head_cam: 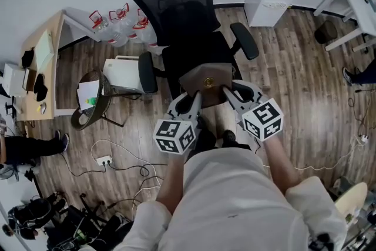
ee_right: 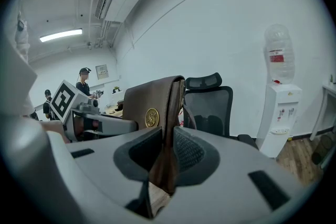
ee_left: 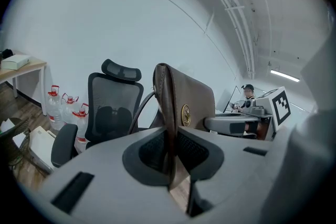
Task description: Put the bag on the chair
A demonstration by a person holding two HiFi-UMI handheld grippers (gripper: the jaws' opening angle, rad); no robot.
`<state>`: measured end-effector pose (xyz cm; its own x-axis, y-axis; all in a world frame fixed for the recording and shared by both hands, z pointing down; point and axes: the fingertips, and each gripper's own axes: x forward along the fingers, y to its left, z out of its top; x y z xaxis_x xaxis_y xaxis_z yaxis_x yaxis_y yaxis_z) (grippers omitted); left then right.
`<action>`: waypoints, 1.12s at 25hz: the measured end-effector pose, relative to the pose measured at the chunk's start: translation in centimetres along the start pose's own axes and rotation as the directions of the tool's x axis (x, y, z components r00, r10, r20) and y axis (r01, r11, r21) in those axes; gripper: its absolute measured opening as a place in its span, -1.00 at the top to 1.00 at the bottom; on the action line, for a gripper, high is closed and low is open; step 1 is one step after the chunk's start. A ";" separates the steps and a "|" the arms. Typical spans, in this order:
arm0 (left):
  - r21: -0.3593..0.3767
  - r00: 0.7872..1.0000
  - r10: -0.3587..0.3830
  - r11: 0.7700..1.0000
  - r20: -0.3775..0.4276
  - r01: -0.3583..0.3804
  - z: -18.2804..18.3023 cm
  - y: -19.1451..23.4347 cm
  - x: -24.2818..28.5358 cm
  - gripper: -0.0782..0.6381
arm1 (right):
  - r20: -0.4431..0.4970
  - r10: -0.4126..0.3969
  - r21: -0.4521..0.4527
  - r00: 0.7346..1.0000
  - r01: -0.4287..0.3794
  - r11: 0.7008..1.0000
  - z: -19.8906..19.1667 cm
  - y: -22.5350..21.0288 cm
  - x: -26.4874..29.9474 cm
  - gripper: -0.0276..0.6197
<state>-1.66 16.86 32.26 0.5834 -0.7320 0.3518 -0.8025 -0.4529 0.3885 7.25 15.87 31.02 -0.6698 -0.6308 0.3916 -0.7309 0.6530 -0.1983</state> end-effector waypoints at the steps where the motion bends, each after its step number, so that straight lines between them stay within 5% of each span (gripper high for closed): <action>1: 0.001 1.000 -0.006 1.000 -0.002 0.006 0.3 0.5 0.1 0.69 | -0.001 -0.006 0.004 1.000 0.006 1.000 0.2 0.0 0.5 0.70; 28: -0.016 0.990 -0.107 0.994 -0.092 0.106 1.4 8.2 2.4 0.69 | -0.061 -0.105 0.076 0.993 0.110 0.991 0.6 -0.1 8.0 0.69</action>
<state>-7.06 10.68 35.04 0.6747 -0.6296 0.3852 -0.7342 -0.5193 0.4372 1.87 10.51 33.62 -0.5799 -0.6695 0.4643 -0.8079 0.5463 -0.2213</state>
